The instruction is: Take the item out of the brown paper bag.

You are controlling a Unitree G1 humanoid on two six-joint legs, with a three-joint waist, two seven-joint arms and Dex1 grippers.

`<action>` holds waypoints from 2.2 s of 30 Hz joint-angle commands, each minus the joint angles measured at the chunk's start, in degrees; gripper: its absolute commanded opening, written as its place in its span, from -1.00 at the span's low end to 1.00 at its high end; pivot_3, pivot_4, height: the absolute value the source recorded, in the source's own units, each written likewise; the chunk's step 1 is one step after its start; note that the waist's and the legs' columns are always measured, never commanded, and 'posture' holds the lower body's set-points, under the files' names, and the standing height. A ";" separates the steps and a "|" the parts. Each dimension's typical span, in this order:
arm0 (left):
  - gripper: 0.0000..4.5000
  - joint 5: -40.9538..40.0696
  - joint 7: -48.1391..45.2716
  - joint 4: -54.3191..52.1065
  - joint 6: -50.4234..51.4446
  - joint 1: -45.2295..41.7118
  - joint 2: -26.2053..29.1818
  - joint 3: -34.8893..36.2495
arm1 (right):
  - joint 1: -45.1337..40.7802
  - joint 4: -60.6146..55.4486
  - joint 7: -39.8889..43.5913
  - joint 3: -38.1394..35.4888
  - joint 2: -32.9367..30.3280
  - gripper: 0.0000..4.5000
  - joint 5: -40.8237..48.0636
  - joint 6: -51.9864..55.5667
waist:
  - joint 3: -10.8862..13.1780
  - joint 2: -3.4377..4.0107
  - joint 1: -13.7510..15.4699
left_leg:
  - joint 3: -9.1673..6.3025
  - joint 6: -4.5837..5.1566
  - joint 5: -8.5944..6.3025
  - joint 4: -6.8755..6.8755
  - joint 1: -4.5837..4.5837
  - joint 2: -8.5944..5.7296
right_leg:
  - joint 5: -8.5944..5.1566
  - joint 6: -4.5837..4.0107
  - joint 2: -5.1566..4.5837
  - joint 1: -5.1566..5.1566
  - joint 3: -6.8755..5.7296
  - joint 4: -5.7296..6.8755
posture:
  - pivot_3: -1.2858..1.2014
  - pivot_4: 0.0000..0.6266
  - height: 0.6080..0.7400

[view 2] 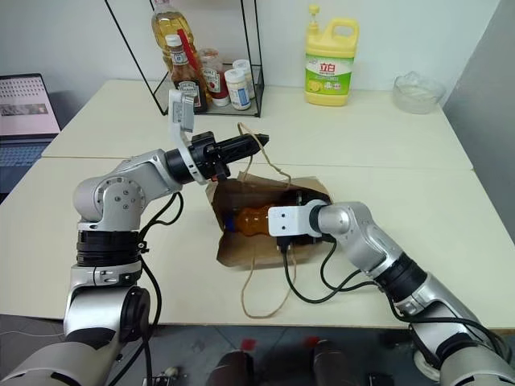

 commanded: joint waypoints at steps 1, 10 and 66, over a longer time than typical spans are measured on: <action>-1.00 -0.37 0.20 -0.94 -1.33 -1.20 -0.12 0.51 | 0.85 2.22 1.28 -0.24 -1.11 0.82 -2.12 -0.19 | 0.00 0.00 0.01 | 0.00 0.00 0.00 0.00 0.00 0.00 | 0.00 0.00 0.00 0.00 0.00 0.00 | 0.03 -0.52 1.00; -1.00 0.17 0.11 0.30 -2.26 -1.64 -0.07 0.34 | 3.01 -1.17 0.01 -4.52 -2.12 0.43 -0.48 -5.27 | 0.00 0.00 0.49 | 0.00 -0.04 0.02 0.01 -0.01 -0.04 | 0.00 0.00 -0.03 0.02 0.00 0.00 | 0.03 -0.52 1.00; -1.00 4.46 1.27 1.98 -7.62 -0.93 -0.71 -0.58 | 18.85 2.13 -14.66 -31.80 -16.23 1.00 10.31 6.06 | 0.06 0.06 1.25 | 0.25 -0.02 0.02 -0.02 -0.04 -0.10 | 0.00 0.01 -0.03 -0.09 0.26 -0.03 | 0.03 -0.52 1.00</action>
